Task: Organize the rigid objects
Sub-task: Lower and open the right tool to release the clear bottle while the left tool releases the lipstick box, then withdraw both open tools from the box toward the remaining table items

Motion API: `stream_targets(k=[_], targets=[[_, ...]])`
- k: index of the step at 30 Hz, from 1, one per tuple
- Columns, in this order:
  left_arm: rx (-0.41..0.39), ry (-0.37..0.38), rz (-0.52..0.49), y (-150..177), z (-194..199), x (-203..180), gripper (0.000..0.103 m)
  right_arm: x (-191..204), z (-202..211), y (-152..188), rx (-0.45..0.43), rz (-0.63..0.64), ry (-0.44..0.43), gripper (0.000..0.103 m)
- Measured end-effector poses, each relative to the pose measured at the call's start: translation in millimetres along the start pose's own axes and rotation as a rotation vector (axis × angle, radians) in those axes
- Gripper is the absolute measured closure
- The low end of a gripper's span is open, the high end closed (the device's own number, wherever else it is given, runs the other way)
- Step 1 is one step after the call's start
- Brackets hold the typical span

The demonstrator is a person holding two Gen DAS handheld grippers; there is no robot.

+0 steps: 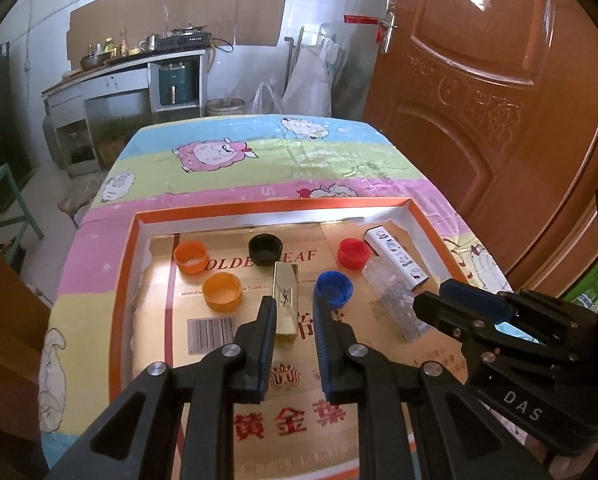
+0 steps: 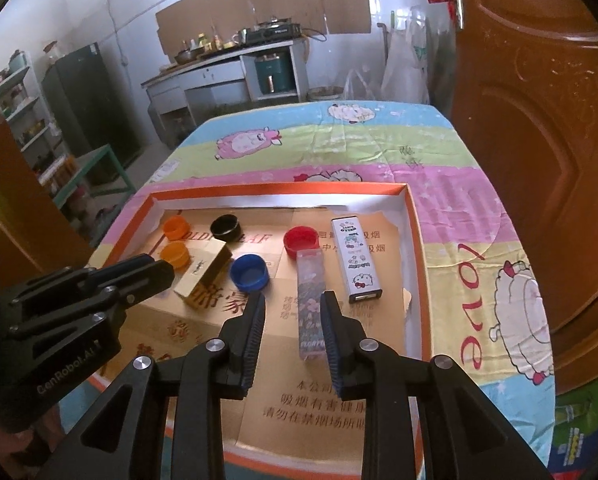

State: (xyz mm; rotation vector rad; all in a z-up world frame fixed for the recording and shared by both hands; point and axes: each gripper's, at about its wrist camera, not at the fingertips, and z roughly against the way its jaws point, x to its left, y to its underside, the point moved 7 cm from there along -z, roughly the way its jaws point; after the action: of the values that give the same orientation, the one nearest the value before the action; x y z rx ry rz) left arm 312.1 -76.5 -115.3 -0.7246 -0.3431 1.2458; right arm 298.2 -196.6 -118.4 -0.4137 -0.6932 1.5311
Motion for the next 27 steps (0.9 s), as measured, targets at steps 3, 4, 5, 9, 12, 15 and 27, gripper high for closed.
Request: stream_targets(k=[3, 4, 5, 9, 12, 15, 27], targets=[[-0.011, -0.002, 0.003, 2.9, 12.7, -0.8, 0.085, 5.1, 11.0, 1.6, -0.011, 0.007, -0.001, 0.074], [-0.013, -0.002, 0.004, 4.2, 15.4, -1.0, 0.085, 6.8, 14.5, 2.2, -0.015, 0.009, -0.001, 0.074], [-0.016, -0.003, 0.005, 5.2, 19.2, -1.6, 0.085, 8.4, 18.3, 2.8, -0.018, 0.012, -0.001, 0.074], [-0.028, -0.003, 0.009, 11.4, 34.5, -2.9, 0.085, 16.3, 32.7, 7.5, -0.028, 0.026, -0.002, 0.074], [-0.037, -0.005, 0.014, 16.8, 46.2, -1.9, 0.085, 22.6, 42.5, 12.2, -0.033, 0.034, -0.007, 0.074], [-0.045, -0.007, 0.019, 22.8, 56.6, -0.6, 0.085, 30.2, 51.6, 18.5, -0.036, 0.042, -0.009, 0.074], [-0.063, -0.034, 0.082, 64.0, 93.5, 29.9, 0.085, 65.1, 78.8, 51.4, -0.033, 0.069, -0.022, 0.064]])
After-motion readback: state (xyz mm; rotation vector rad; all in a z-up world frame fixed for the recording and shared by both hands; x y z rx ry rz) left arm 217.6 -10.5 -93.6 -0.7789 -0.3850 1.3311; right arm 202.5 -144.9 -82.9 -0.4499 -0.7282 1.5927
